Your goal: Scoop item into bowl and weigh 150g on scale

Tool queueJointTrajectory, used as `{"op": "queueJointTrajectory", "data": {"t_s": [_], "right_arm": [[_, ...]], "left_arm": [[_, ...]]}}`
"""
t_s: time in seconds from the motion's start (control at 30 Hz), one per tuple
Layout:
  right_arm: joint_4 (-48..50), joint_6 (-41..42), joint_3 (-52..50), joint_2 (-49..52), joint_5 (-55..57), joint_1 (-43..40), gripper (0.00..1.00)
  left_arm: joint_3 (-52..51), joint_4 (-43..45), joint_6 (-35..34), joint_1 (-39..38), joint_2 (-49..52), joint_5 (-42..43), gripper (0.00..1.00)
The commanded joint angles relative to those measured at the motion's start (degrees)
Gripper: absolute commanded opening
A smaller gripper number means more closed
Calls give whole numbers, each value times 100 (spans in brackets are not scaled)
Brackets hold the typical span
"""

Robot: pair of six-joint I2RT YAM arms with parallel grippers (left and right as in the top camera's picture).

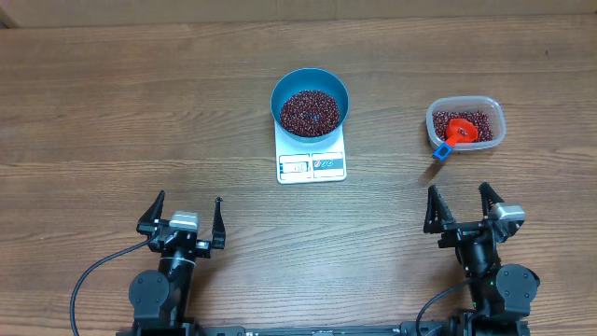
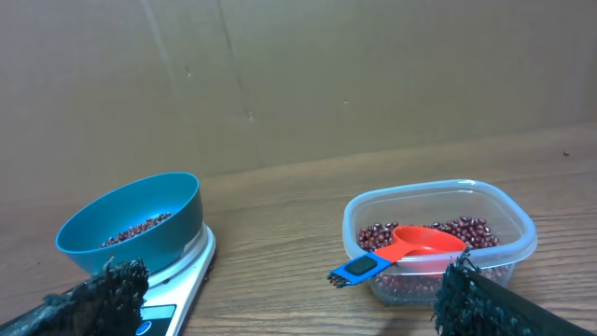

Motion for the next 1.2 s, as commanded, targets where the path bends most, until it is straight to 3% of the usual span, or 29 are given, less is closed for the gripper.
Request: {"op": "queueJointTrajectory", "data": {"t_s": [0.0,1.17], "right_arm": [[28,-15,-61,-50,57,39,100],[28,-15,-61,-50,57,39,100]], "left_arm": [[-24,-2,-76,35,-61,98,100],[-24,-2,-76,35,-61,98,100]]}}
